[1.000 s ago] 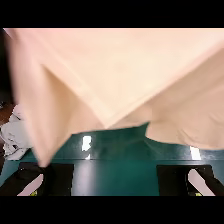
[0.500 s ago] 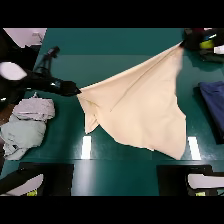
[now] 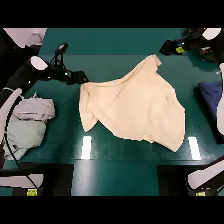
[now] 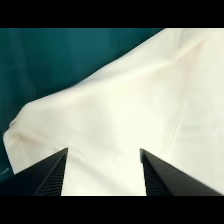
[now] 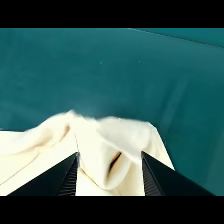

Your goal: Fold the shirts.

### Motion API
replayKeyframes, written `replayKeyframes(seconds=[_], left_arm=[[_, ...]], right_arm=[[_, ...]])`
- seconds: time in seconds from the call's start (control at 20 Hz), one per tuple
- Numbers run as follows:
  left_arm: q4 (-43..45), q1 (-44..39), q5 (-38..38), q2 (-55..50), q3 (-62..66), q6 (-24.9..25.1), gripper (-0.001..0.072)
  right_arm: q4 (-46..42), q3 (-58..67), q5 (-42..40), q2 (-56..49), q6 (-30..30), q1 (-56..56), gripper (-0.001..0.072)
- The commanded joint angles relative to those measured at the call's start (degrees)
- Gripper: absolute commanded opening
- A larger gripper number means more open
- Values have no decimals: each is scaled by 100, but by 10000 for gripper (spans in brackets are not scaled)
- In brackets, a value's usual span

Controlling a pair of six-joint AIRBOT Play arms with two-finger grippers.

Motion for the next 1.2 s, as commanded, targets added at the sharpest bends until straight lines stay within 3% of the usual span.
replayKeyframes(seconds=[0.0,0.1,0.2,0.3,0.5,0.7,0.9,1.15], left_arm=[[448,37,-544,-98,675,-98,548],[636,256,-1464,17,966,-142,548],[673,577,-2339,289,855,-236,548],[719,826,-2903,758,258,-232,548],[586,925,-2129,2107,-2225,-345,548],[-466,927,-1349,2662,-4365,-291,549],[-1773,909,-573,2662,-5337,409,548],[-1950,907,-232,2649,-5455,483,548]], right_arm=[[291,120,50,74,4,-225,447],[282,-323,352,507,-9,-402,445],[284,-894,957,994,-179,-586,327],[280,-1639,1311,1510,-278,-748,303],[289,-3139,1388,2448,-306,-944,303],[286,-4059,918,3156,-302,-944,304],[284,-4398,601,3633,-302,-944,303],[284,-4428,431,3921,-299,-944,304]])
